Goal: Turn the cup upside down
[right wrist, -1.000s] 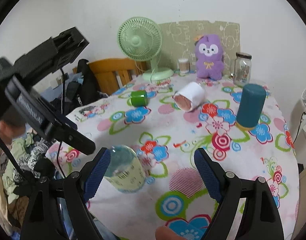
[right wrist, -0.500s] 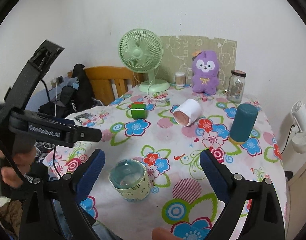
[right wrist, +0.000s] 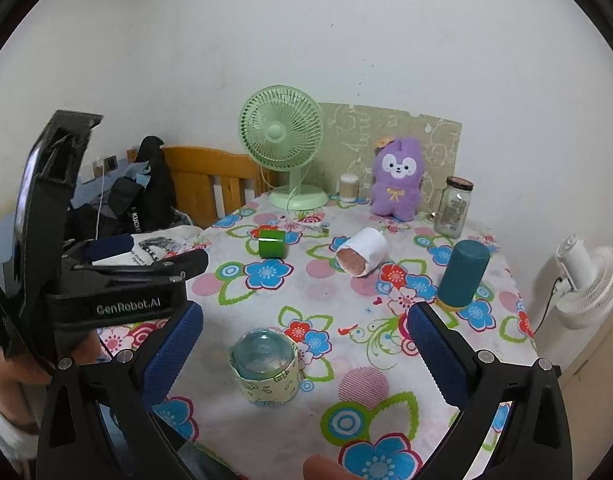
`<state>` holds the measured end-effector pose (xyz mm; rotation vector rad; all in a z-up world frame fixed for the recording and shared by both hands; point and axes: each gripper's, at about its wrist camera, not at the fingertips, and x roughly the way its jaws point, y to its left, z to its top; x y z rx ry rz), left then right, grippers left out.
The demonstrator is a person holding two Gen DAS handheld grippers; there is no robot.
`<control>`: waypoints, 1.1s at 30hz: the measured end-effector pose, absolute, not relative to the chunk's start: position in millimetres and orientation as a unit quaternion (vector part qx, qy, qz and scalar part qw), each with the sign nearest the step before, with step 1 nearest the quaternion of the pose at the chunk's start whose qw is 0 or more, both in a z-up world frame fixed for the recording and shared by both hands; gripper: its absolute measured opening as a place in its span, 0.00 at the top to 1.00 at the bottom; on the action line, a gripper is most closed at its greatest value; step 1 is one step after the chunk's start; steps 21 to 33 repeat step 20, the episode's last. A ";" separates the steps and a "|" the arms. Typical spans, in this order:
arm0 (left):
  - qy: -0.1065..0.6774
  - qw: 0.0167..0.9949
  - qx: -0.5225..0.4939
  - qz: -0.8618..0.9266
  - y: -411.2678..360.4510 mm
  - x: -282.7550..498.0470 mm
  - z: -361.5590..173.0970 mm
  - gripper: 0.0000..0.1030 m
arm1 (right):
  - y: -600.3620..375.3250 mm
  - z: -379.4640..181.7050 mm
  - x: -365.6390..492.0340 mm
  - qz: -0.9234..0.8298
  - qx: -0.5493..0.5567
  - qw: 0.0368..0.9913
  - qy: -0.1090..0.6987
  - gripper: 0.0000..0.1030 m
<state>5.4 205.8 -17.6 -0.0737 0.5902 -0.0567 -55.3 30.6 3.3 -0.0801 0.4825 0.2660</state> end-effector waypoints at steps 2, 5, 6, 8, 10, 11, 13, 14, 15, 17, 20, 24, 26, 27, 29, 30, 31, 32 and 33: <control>0.264 0.964 -0.027 -0.025 203.8 -3.2 -18.5 0.00 | 31.6 2.2 -57.2 0.128 -0.035 0.962 0.237 0.00; 0.234 0.972 0.005 -0.006 197.3 -15.6 -21.7 0.00 | 31.3 -1.0 -57.7 0.113 -0.030 0.964 0.238 0.00; 0.228 0.974 0.009 -0.006 196.5 -19.1 -22.9 0.00 | 30.2 -1.7 -56.7 0.107 -0.027 0.965 0.240 0.00; 0.229 0.973 0.008 -0.012 196.8 -22.1 -25.0 0.00 | 28.1 -3.0 -54.8 0.104 -0.020 0.964 0.243 0.00; 0.234 0.972 -0.001 -0.014 199.7 -21.8 -25.8 0.00 | 25.1 -4.4 -52.2 0.102 -0.007 0.963 0.250 0.00; 0.238 0.971 -0.008 -0.016 202.1 -20.8 -26.3 0.00 | 24.1 -4.6 -51.2 0.101 -0.003 0.962 0.252 0.00; 0.242 0.970 -0.016 -0.016 204.6 -19.5 -26.7 0.00 | 22.7 -5.8 -48.9 0.100 0.005 0.961 0.256 0.00; 0.243 0.970 -0.021 -0.016 205.9 -19.0 -26.6 0.00 | 22.1 -6.3 -48.4 0.099 0.007 0.961 0.257 0.00; 0.244 0.969 -0.024 -0.017 206.4 -19.0 -26.4 0.00 | 21.6 -6.8 -47.5 0.097 0.008 0.961 0.258 0.00; 0.244 0.969 -0.031 -0.021 207.0 -19.5 -25.9 0.00 | 20.7 -7.1 -47.2 0.096 0.010 0.961 0.259 0.00; 0.243 0.969 -0.025 -0.018 204.5 -19.0 -26.3 0.00 | 20.1 -6.1 -46.6 0.093 0.008 0.962 0.256 0.00; 0.243 0.969 -0.025 -0.018 204.5 -19.0 -26.3 0.00 | 20.1 -6.1 -46.6 0.093 0.008 0.962 0.256 0.00; 0.243 0.969 -0.025 -0.018 204.5 -19.0 -26.3 0.00 | 20.1 -6.1 -46.6 0.093 0.008 0.962 0.256 0.00; 0.243 0.969 -0.025 -0.018 204.5 -19.0 -26.3 0.00 | 20.1 -6.1 -46.6 0.093 0.008 0.962 0.256 0.00; 0.243 0.969 -0.025 -0.018 204.5 -19.0 -26.3 0.00 | 20.1 -6.1 -46.6 0.093 0.008 0.962 0.256 0.00; 0.243 0.969 -0.025 -0.018 204.5 -19.0 -26.3 0.00 | 20.1 -6.1 -46.6 0.093 0.008 0.962 0.256 0.00; 0.243 0.969 -0.025 -0.018 204.5 -19.0 -26.3 0.00 | 20.1 -6.1 -46.6 0.093 0.008 0.962 0.256 0.00; 0.243 0.969 -0.025 -0.018 204.5 -19.0 -26.3 0.00 | 20.1 -6.1 -46.6 0.093 0.008 0.962 0.256 0.00; 0.243 0.969 -0.025 -0.018 204.5 -19.0 -26.3 0.00 | 20.1 -6.1 -46.6 0.093 0.008 0.962 0.256 0.00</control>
